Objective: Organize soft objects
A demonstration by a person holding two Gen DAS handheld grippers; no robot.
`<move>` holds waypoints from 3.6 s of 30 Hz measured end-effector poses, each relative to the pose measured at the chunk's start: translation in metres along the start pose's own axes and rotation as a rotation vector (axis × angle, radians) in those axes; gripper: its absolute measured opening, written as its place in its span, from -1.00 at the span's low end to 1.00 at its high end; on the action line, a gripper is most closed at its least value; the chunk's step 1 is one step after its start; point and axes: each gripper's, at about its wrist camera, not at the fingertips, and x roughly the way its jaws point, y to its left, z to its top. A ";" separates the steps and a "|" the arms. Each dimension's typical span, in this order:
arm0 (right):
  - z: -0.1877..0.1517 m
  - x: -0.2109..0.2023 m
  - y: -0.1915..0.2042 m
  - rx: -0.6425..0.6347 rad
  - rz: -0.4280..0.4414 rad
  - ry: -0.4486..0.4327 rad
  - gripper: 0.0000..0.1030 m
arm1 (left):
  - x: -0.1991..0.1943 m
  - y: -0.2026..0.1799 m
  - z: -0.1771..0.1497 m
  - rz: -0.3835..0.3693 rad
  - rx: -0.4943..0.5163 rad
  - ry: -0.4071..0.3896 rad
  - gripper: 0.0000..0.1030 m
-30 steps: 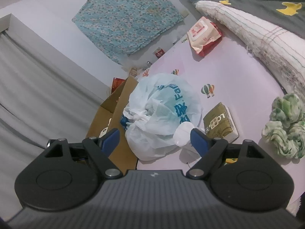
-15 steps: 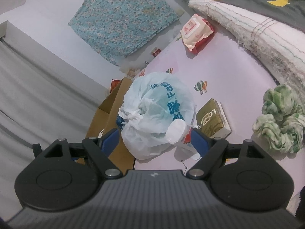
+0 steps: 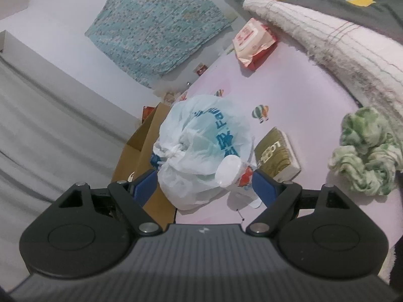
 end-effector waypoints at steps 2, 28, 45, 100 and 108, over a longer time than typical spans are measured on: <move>0.000 0.000 -0.001 0.003 0.002 -0.001 0.61 | -0.007 0.004 0.002 0.012 -0.002 -0.018 0.55; -0.013 -0.007 -0.023 -0.013 -0.097 -0.101 0.54 | -0.098 -0.133 -0.189 -0.217 0.594 -0.627 0.92; -0.014 0.018 -0.032 -0.150 -0.235 -0.076 -0.10 | 0.067 -0.254 -0.229 -0.196 0.929 -0.434 0.37; -0.060 0.077 -0.004 -0.188 -0.173 0.306 -0.20 | 0.089 -0.227 -0.236 -0.265 0.880 -0.187 0.49; -0.061 0.077 -0.007 -0.151 -0.084 0.229 -0.08 | 0.083 -0.219 -0.232 -0.251 0.812 -0.238 0.50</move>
